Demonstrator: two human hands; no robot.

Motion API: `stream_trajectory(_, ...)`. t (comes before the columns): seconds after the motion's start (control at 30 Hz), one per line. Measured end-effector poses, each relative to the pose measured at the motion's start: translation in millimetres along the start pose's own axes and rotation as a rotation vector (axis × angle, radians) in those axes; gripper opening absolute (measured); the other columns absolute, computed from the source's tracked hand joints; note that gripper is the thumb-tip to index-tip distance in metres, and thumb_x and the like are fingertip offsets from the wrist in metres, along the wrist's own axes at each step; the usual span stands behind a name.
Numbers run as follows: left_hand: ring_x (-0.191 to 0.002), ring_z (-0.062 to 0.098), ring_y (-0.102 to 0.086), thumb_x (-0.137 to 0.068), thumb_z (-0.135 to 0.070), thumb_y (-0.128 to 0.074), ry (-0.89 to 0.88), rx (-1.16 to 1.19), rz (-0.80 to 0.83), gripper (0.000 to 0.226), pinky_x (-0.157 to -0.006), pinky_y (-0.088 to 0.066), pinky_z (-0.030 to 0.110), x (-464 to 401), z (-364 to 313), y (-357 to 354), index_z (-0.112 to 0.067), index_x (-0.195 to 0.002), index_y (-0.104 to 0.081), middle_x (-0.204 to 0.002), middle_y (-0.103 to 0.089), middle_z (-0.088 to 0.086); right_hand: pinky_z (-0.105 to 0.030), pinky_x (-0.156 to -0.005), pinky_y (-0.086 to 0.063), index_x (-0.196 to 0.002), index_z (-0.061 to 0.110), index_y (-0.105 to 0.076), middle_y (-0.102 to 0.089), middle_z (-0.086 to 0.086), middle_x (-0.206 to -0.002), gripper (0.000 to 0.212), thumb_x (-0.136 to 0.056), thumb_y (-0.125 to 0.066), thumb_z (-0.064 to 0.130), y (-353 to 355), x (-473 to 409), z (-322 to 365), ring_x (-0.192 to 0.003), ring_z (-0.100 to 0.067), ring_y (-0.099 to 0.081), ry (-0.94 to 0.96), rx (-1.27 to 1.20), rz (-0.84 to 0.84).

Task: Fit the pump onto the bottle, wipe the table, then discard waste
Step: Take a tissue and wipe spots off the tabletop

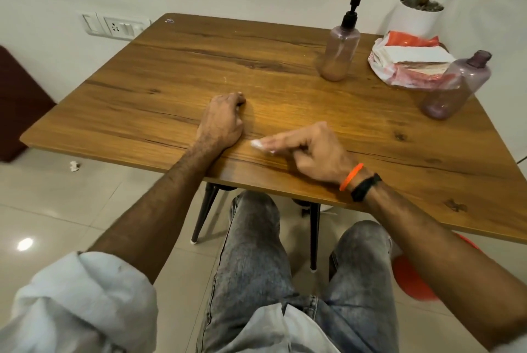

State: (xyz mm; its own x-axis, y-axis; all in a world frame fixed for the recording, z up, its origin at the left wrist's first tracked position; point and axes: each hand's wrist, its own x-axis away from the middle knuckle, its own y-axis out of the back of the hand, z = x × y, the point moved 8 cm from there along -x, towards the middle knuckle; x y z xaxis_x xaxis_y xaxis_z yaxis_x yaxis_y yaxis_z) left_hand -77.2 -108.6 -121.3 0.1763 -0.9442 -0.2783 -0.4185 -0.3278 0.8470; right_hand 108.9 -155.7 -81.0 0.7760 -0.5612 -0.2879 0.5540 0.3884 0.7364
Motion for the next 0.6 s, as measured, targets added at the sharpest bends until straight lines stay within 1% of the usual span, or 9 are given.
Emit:
stream_trajectory(0.07,-0.13,0.025,-0.045,-0.092,-0.012,-0.045,0.0,-0.004,0.001,0.041,-0.112,-0.033,0.038,0,0,-1,-0.011,-0.132,-0.056,-0.14,-0.054,0.007,-0.016,-0.109,-0.036,-0.115,0.019,-0.07,-0.067,0.006,-0.122,0.053,-0.078,-0.051,-0.014,9,-23,-25,-0.122,-0.005,-0.056,-0.152,0.099,-0.07)
stream_trajectory(0.13,-0.131,0.024,-0.044,-0.093,-0.012,-0.045,-0.002,-0.002,0.0,0.04,-0.112,-0.032,0.037,0,1,-1,-0.012,-0.132,-0.056,-0.141,-0.053,0.006,-0.007,-0.107,-0.027,-0.117,0.018,-0.07,-0.065,0.006,-0.126,0.049,-0.082,-0.051,-0.012,5,-43,-40,-0.125,-0.007,-0.054,-0.24,0.187,-0.038)
stream_trajectory(0.17,-0.131,0.024,-0.044,-0.093,-0.012,-0.045,-0.003,-0.002,0.0,0.04,-0.113,-0.032,0.037,0,1,-1,-0.012,-0.131,-0.056,-0.141,-0.053,0.006,-0.007,-0.108,-0.026,-0.118,0.017,-0.069,-0.065,0.005,-0.128,0.048,-0.083,-0.052,-0.011,0,-49,-42,-0.127,-0.008,-0.053,-0.241,0.211,-0.005)
stream_trajectory(0.23,-0.131,0.024,-0.045,-0.093,-0.012,-0.044,-0.006,0.002,-0.001,0.04,-0.113,-0.034,0.038,-1,1,0,-0.011,-0.131,-0.056,-0.141,-0.054,0.006,-0.02,-0.114,-0.032,-0.118,0.014,-0.069,-0.064,0.003,-0.13,0.048,-0.082,-0.053,-0.012,-11,-51,-35,-0.128,-0.01,-0.052,-0.184,0.237,0.061)
stream_trajectory(0.27,-0.131,0.024,-0.045,-0.093,-0.012,-0.044,-0.008,0.004,-0.005,0.04,-0.113,-0.034,0.038,-1,1,0,-0.011,-0.131,-0.057,-0.14,-0.054,0.007,-0.025,-0.114,-0.033,-0.118,0.013,-0.069,-0.064,0.002,-0.13,0.049,-0.08,-0.054,-0.014,-15,-47,-26,-0.128,-0.011,-0.053,-0.13,0.232,0.092)
stream_trajectory(0.37,-0.129,0.025,-0.047,-0.094,-0.012,-0.043,-0.017,0.005,-0.017,0.039,-0.111,-0.036,0.038,-1,-1,1,-0.009,-0.13,-0.057,-0.138,-0.056,0.008,-0.029,-0.111,-0.04,-0.116,0.011,-0.07,-0.065,-0.002,-0.128,0.05,-0.076,-0.057,-0.016,-33,-18,9,-0.125,-0.012,-0.056,0.074,0.138,0.22)
stream_trajectory(0.47,-0.129,0.026,-0.046,-0.094,-0.011,-0.043,-0.019,0.014,-0.014,0.039,-0.111,-0.035,0.037,0,-2,2,-0.008,-0.13,-0.057,-0.138,-0.056,0.01,-0.032,-0.102,-0.05,-0.11,0.006,-0.073,-0.069,-0.006,-0.12,0.051,-0.068,-0.06,-0.02,-46,20,39,-0.118,-0.015,-0.062,0.236,0.063,0.316)
stream_trajectory(0.53,-0.13,0.025,-0.046,-0.094,-0.011,-0.043,-0.016,0.011,-0.007,0.039,-0.112,-0.035,0.037,0,-2,2,-0.009,-0.131,-0.057,-0.139,-0.055,0.009,-0.034,-0.096,-0.054,-0.107,0.007,-0.074,-0.071,-0.005,-0.116,0.053,-0.064,-0.056,-0.019,-38,31,39,-0.114,-0.013,-0.064,0.234,-0.001,0.301)
stream_trajectory(0.6,-0.13,0.025,-0.045,-0.094,-0.011,-0.043,-0.013,0.011,-0.005,0.039,-0.112,-0.035,0.037,0,-2,2,-0.009,-0.131,-0.056,-0.14,-0.054,0.009,-0.036,-0.089,-0.057,-0.107,0.011,-0.075,-0.071,0.0,-0.114,0.052,-0.068,-0.052,-0.016,-20,26,25,-0.11,-0.009,-0.066,0.146,-0.073,0.184)
